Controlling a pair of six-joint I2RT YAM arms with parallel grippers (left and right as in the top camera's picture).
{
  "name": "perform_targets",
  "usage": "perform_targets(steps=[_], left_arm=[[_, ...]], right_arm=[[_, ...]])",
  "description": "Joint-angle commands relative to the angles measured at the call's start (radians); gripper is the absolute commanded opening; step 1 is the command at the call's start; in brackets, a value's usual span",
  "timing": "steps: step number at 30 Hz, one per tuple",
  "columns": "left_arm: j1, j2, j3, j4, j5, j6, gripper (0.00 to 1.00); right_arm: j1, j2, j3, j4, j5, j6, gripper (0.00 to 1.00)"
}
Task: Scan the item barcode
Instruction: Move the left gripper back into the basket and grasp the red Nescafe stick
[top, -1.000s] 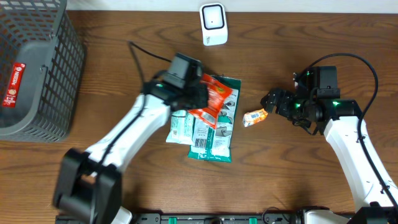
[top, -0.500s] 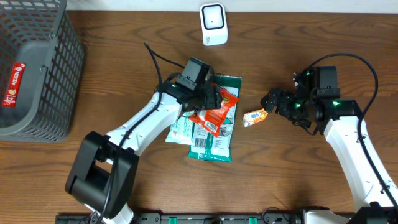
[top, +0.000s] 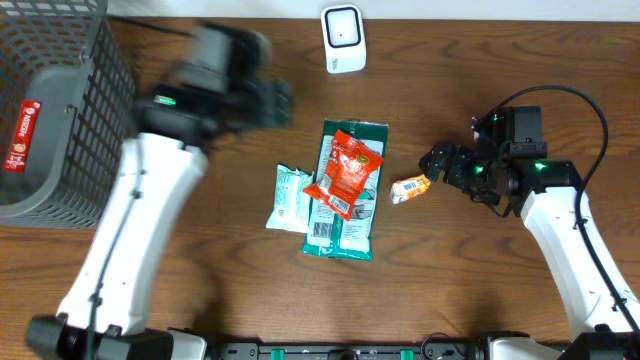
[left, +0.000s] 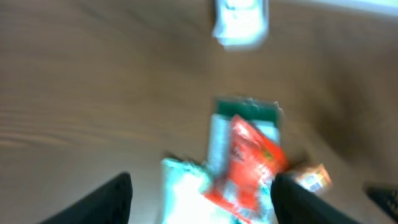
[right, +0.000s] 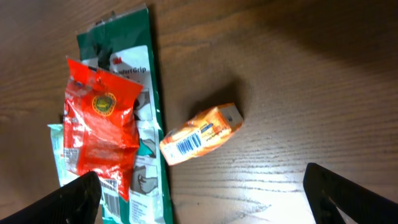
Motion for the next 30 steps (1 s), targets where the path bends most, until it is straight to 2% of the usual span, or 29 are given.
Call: perform_targets(steps=[1, 4, 8, 14, 16, 18, 30], left_arm=[[0.189, -0.026, 0.178, -0.069, -0.116, 0.147, 0.73], [0.364, -0.026, 0.245, -0.061, -0.117, 0.180, 0.76], [0.592, -0.011, 0.249, 0.009, -0.117, 0.251, 0.78], [0.790, 0.088, 0.249, 0.042, -0.117, 0.367, 0.77], [0.827, 0.142, 0.249, 0.041, -0.116, 0.397, 0.75], [0.855, 0.191, 0.249, 0.026, -0.117, 0.427, 0.63], [0.958, 0.505, 0.249, 0.050, -0.112, 0.567, 0.65]], right_arm=[[-0.003, 0.002, 0.012, -0.001, 0.002, 0.008, 0.99], [-0.003, 0.002, 0.012, -0.001, 0.002, 0.008, 0.99], [-0.003, 0.002, 0.012, -0.001, 0.002, 0.008, 0.99], [-0.003, 0.002, 0.012, 0.000, 0.002, 0.008, 0.99], [-0.003, 0.002, 0.012, 0.000, 0.002, 0.008, 0.99], [-0.003, 0.002, 0.012, -0.001, 0.002, 0.008, 0.99], [-0.003, 0.002, 0.012, -0.001, 0.002, 0.008, 0.99]])
